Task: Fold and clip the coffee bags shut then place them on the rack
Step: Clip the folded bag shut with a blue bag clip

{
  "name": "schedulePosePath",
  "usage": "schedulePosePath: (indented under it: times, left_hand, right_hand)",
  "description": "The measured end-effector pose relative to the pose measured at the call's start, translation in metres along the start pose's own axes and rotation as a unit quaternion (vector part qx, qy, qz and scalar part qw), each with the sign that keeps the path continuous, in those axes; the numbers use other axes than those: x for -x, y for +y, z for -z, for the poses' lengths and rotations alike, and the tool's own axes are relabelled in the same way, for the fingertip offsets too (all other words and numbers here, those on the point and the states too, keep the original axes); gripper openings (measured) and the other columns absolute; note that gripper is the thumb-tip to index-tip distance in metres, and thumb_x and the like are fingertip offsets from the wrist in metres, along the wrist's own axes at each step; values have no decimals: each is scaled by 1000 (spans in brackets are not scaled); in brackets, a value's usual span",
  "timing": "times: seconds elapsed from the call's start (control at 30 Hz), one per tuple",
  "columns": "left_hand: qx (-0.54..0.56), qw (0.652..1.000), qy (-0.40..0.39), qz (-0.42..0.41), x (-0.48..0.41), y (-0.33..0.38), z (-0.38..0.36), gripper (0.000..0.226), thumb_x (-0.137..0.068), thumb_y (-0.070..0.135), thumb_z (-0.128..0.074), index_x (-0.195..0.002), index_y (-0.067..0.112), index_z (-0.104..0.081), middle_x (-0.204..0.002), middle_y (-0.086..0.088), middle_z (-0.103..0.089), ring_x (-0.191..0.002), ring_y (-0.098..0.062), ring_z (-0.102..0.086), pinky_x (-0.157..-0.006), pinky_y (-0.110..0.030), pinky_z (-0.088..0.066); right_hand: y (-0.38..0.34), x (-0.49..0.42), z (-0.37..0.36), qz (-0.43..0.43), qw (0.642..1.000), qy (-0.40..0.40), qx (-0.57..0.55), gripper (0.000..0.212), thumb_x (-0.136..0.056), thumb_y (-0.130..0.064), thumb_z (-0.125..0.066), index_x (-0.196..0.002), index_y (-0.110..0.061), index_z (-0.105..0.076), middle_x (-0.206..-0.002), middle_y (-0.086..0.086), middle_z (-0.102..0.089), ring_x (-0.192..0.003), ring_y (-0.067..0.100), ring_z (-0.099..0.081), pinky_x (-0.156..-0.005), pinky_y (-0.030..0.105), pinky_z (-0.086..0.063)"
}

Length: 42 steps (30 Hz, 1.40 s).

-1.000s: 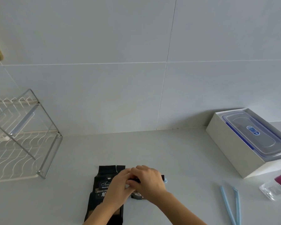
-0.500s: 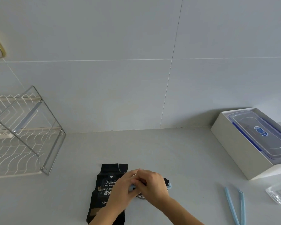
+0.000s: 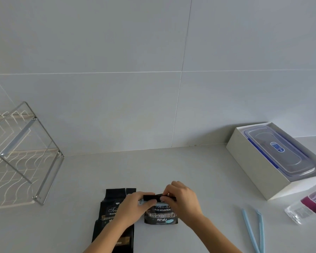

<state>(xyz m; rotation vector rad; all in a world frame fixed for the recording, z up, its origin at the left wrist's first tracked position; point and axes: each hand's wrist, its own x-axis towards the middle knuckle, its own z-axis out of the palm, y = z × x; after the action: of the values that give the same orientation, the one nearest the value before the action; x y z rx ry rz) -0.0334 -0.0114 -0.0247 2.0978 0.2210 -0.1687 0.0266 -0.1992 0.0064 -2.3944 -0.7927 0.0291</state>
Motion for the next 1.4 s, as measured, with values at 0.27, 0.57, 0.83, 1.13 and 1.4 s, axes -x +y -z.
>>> schedulePosePath:
  times: [0.27,0.57,0.83,1.13,1.4]
  left_hand:
    - [41,999,7,11,5,-3,-3,20,-83,49,-58,-101,46,-63,-101,20,-70,-97,2,-63,-87,-27,-53]
    - [89,992,47,70,7,-15,9,17,-87,38,-57,-89,25,-67,-76,4,-70,-67,5,-64,-54,-3,-43]
    - [84,996,-5,41,-1,6,0,30,-88,34,-58,-117,27,-60,-102,17,-65,-95,7,-58,-67,-4,-46]
    - [119,992,-8,47,0,9,-2,25,-88,32,-58,-113,29,-62,-107,15,-65,-107,-3,-58,-75,-9,-45]
    - [-119,967,194,-114,4,24,-13,24,-79,27,-69,-102,29,-65,-105,19,-62,-101,2,-52,-92,-21,-40]
  right_hand:
    - [-5,-2,-15,-202,931,19,-305,43,-72,-29,-79,-45,-24,-45,-50,-10,-47,-48,3,-40,-51,20,-35]
    - [26,12,5,-222,885,71,-404,19,-88,-27,-62,-70,-20,-60,-69,-5,-56,-73,15,-53,-71,20,-45]
    - [1,-3,-10,-219,900,5,-377,17,-87,-21,-64,-74,-11,-68,-78,3,-68,-72,17,-64,-66,31,-54]
    - [2,-7,-11,-271,836,8,-477,30,-87,-29,-63,-63,-11,-64,-57,3,-63,-54,16,-60,-49,24,-49]
    - [14,20,-18,-235,847,16,-476,27,-94,-33,-48,-93,-16,-68,-87,5,-70,-77,7,-67,-60,15,-50]
